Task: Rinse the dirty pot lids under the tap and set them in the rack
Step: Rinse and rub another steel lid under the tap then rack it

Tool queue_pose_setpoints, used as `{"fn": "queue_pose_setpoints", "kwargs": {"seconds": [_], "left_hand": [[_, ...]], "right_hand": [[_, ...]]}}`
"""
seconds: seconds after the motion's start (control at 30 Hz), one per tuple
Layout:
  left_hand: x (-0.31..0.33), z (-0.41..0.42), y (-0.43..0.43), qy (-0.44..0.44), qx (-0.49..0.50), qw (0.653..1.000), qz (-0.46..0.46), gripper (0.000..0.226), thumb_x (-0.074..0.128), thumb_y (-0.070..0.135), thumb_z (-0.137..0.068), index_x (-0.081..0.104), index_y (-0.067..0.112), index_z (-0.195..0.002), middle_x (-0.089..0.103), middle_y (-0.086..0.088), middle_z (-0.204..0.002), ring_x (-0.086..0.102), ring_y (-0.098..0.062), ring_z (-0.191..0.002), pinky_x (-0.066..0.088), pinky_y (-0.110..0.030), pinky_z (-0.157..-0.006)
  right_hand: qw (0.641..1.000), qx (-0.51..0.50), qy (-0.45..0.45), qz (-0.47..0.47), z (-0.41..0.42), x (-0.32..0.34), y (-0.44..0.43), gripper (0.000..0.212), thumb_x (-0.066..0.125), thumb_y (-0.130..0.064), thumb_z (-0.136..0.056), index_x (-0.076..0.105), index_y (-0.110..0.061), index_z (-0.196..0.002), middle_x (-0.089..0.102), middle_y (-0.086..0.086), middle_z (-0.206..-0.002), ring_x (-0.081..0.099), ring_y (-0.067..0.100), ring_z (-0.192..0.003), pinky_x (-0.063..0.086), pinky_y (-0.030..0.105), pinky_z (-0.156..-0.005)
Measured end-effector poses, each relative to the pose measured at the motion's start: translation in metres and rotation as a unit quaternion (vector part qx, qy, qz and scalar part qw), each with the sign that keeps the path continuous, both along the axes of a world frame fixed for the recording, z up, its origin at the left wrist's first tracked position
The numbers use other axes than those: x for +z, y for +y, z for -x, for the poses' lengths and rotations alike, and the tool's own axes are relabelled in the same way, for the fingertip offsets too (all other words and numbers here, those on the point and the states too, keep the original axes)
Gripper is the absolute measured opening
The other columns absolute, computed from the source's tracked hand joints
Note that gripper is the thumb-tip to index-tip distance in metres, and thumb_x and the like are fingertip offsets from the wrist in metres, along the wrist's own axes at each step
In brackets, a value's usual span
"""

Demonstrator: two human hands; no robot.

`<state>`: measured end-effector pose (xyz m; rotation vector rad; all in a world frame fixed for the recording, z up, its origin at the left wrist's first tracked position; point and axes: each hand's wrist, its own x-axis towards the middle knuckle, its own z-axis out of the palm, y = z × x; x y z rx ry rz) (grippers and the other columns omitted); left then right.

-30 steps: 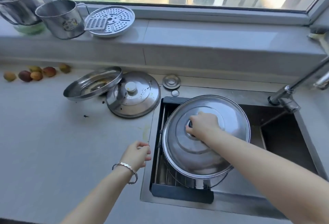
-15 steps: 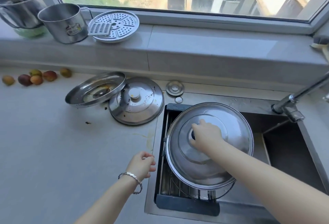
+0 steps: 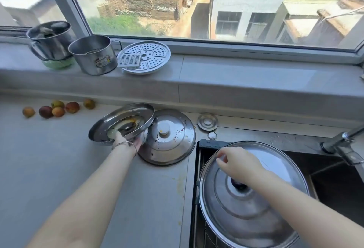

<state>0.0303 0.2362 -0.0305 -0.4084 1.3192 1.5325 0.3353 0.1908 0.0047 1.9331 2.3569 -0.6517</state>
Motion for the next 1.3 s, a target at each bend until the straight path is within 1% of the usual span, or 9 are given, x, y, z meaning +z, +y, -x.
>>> {"fn": "queue_pose_setpoints", "kwargs": {"seconds": [0.2, 0.33, 0.43, 0.67, 0.77, 0.9, 1.1, 1.2, 1.3], "left_hand": [[-0.013, 0.001, -0.006, 0.013, 0.036, 0.999, -0.021, 0.045, 0.030, -0.005, -0.086, 0.041, 0.001, -0.130, 0.052, -0.022, -0.125, 0.056, -0.039, -0.108, 0.053, -0.050, -0.080], [0.005, -0.013, -0.049, 0.060, -0.048, 0.994, -0.074, 0.034, 0.031, -0.002, -0.086, 0.046, 0.000, -0.117, 0.064, -0.019, -0.099, 0.064, -0.034, -0.082, 0.057, -0.041, -0.051], [0.026, -0.028, -0.082, 0.088, -0.148, 0.981, -0.088, 0.025, 0.040, 0.009, -0.088, 0.055, 0.005, -0.108, 0.072, -0.008, -0.073, 0.067, -0.027, -0.074, 0.058, -0.036, -0.052], [0.064, -0.118, -0.129, 0.123, -0.390, 0.912, -0.045, 0.033, 0.047, 0.025, -0.087, 0.061, 0.003, -0.108, 0.068, -0.018, -0.099, 0.063, -0.037, -0.093, 0.052, -0.049, -0.083], [0.074, -0.162, -0.140, 0.139, -0.468, 0.872, -0.030, 0.028, 0.047, 0.026, -0.088, 0.065, 0.005, -0.091, 0.070, -0.013, -0.072, 0.068, -0.027, -0.062, 0.057, -0.035, -0.054], [0.076, -0.226, -0.150, 0.146, -0.509, 0.848, -0.019, 0.034, 0.046, 0.027, -0.091, 0.063, 0.000, -0.104, 0.064, -0.023, -0.090, 0.061, -0.036, -0.082, 0.049, -0.051, -0.084], [0.074, -0.335, -0.164, 0.098, -0.447, 0.888, -0.043, 0.062, 0.067, 0.039, -0.071, 0.053, 0.011, -0.124, 0.062, -0.019, -0.116, 0.066, -0.035, -0.086, 0.054, -0.045, -0.078], [0.073, -0.387, -0.168, 0.130, -0.408, 0.903, -0.029, 0.043, 0.065, 0.046, -0.076, 0.064, 0.018, -0.109, 0.071, -0.007, -0.098, 0.068, -0.028, -0.085, 0.054, -0.038, -0.076], [0.067, -0.425, -0.166, 0.267, -0.379, 0.886, 0.024, 0.063, 0.054, 0.059, -0.078, 0.056, 0.014, -0.122, 0.063, -0.007, -0.115, 0.060, -0.027, -0.101, 0.046, -0.036, -0.089]], "right_hand": [[0.999, 0.003, 0.035, 0.025, -0.006, -0.008, -0.012, 0.022, 0.044, -0.031, -0.089, 0.062, -0.027, -0.102, 0.067, -0.008, -0.101, 0.059, 0.014, -0.094, 0.046, 0.026, -0.072], [0.982, -0.076, 0.166, 0.039, -0.015, -0.003, -0.018, 0.012, 0.051, -0.032, -0.089, 0.063, -0.030, -0.089, 0.061, -0.016, -0.085, 0.057, 0.006, -0.084, 0.044, 0.023, -0.074], [0.917, -0.205, 0.335, 0.070, -0.023, 0.011, -0.017, 0.012, 0.052, -0.034, -0.091, 0.058, -0.025, -0.086, 0.062, -0.007, -0.087, 0.061, 0.011, -0.080, 0.050, 0.030, -0.077], [0.734, -0.404, 0.521, 0.162, -0.090, 0.048, -0.030, 0.034, 0.042, -0.052, -0.092, 0.044, -0.023, -0.109, 0.063, 0.011, -0.092, 0.069, 0.025, -0.074, 0.055, 0.031, -0.058], [0.785, -0.417, 0.434, 0.147, -0.132, 0.045, -0.054, 0.034, 0.035, -0.051, -0.094, 0.055, -0.024, -0.097, 0.065, 0.007, -0.081, 0.064, 0.019, -0.059, 0.051, 0.027, -0.047], [0.838, -0.392, 0.377, 0.040, -0.196, 0.023, -0.091, 0.025, 0.042, -0.033, -0.096, 0.066, -0.025, -0.090, 0.068, 0.000, -0.083, 0.064, 0.015, -0.069, 0.050, 0.027, -0.053], [0.849, -0.354, 0.385, -0.072, -0.292, 0.005, -0.123, 0.021, 0.050, -0.021, -0.094, 0.064, -0.032, -0.082, 0.066, -0.017, -0.080, 0.060, -0.012, -0.068, 0.042, 0.004, -0.050], [0.853, -0.351, 0.377, -0.086, -0.334, 0.000, -0.125, 0.023, 0.049, -0.019, -0.095, 0.060, -0.034, -0.082, 0.066, -0.012, -0.082, 0.061, -0.001, -0.075, 0.045, 0.011, -0.059], [0.855, -0.350, 0.379, -0.052, -0.371, -0.009, -0.118, 0.017, 0.049, -0.024, -0.095, 0.061, -0.032, -0.087, 0.067, -0.004, -0.086, 0.063, 0.014, -0.081, 0.051, 0.030, -0.067]]}}
